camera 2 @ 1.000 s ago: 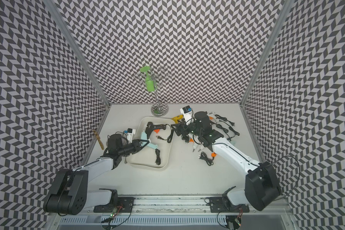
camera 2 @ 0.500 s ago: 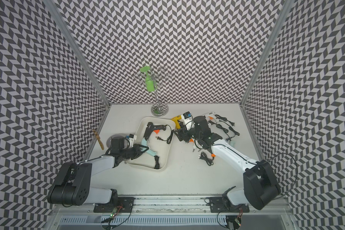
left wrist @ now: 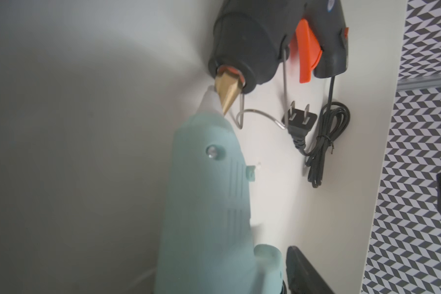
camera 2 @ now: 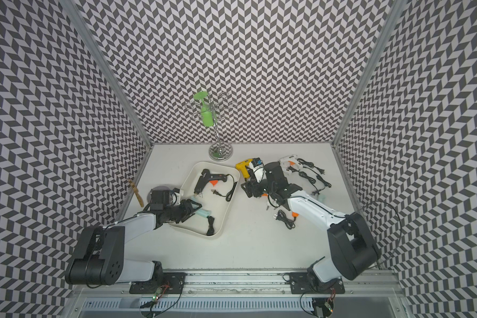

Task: Put the hot melt glue gun into the storage box
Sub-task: Place the hot melt adhesive gun in the storage box.

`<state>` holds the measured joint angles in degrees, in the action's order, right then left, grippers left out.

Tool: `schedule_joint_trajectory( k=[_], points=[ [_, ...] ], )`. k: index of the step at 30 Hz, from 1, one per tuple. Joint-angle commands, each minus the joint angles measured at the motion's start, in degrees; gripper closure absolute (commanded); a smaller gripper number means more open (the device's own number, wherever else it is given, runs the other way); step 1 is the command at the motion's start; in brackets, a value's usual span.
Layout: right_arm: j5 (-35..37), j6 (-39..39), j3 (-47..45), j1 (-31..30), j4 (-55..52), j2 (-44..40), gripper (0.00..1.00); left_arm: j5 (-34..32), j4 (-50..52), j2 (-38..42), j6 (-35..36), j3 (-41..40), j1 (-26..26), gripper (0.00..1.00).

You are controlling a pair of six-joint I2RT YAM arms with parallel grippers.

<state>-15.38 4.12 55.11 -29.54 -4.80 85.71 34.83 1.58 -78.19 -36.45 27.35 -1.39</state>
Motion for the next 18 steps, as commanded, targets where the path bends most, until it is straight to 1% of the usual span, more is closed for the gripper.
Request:
schedule_joint_trajectory(
  k=[1, 3, 6, 7, 10, 14, 16, 18],
  points=[
    [0.88, -0.93, 1.08, 0.06, 0.92, 0.65, 0.14, -5.30, 5.42, 4.56, -2.12, 2.37, 0.30, 0.36],
    [1.06, -1.17, 1.84, 0.18, 0.13, 0.69, 0.14, -7.31, 8.27, 8.01, -1.65, 4.67, -0.70, 0.26],
    [2.51, -1.49, 3.43, 0.30, -1.66, 0.60, 0.14, -12.45, 14.72, 12.34, 0.45, 9.62, -3.56, 0.18],
    [3.37, -1.72, 4.04, 0.55, -2.59, 0.72, 0.14, -13.91, 16.95, 13.36, 1.03, 11.13, -4.56, 0.13],
    [5.63, -2.33, 5.61, 2.26, -4.67, 1.47, 0.14, -16.91, 21.77, 15.70, 1.94, 13.41, -6.33, 0.13],
    [4.80, -2.31, 6.59, 5.11, -6.28, 2.21, 0.14, -20.19, 23.90, 19.29, 2.98, 13.35, -6.65, 0.12],
    [4.16, -2.34, 6.58, 5.54, -6.19, 2.26, 0.15, -20.75, 23.86, 20.23, 3.40, 12.85, -6.61, 0.12],
    [3.62, -2.33, 6.62, 5.62, -6.10, 2.45, 0.15, -18.46, 21.55, 20.47, 3.25, 11.75, -6.63, 0.12]
  ],
)
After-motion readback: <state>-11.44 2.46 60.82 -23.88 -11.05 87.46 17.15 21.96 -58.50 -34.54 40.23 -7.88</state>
